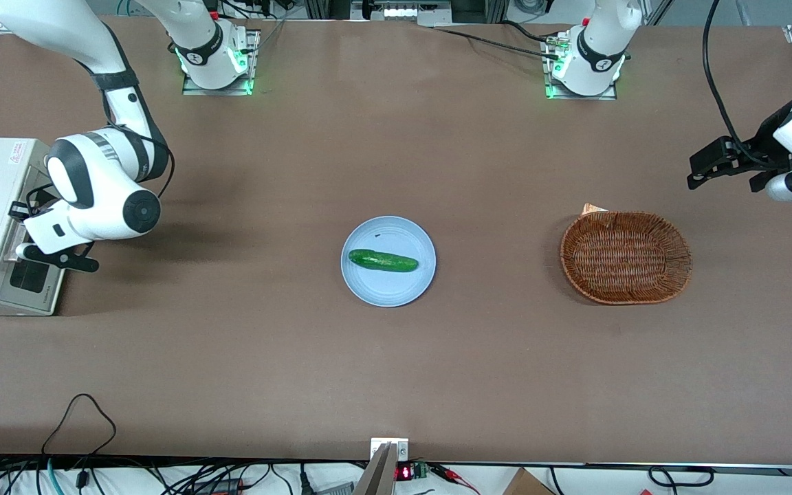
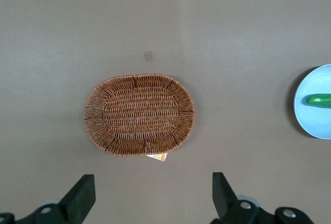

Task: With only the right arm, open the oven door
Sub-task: 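Move the right gripper down to the toaster oven door handle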

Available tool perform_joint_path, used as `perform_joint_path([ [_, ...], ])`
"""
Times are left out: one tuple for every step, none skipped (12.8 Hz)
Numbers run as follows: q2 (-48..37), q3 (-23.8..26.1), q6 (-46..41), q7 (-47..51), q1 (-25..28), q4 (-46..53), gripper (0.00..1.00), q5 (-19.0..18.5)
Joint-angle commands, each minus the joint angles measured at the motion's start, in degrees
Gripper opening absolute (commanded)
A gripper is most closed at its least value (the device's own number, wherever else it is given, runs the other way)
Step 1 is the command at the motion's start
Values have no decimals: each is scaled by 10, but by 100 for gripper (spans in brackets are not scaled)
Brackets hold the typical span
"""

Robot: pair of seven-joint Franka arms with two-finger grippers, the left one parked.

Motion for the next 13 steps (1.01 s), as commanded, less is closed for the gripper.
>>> perform_joint_path([
  [7,0,18,35,-17,-11,3,-41],
  [16,0,23,58,-21,-11,3,-54],
  [28,0,23,79,-23,-11,3,-64],
  [35,0,21,88,-23,-11,3,-70],
  [35,0,20,88,-23,-11,3,-70],
  [35,0,19,88,-23,-11,3,-71],
  [36,0,18,88,-23,-11,3,-72],
  [36,0,18,88,-24,-11,3,-72],
  [37,0,18,88,-24,-11,3,-72],
  [38,0,18,89,-24,-11,3,-72],
  [38,0,18,89,-24,-11,3,-73],
  [38,0,18,89,-24,-11,3,-73],
  [38,0,18,89,-24,-11,3,-72],
])
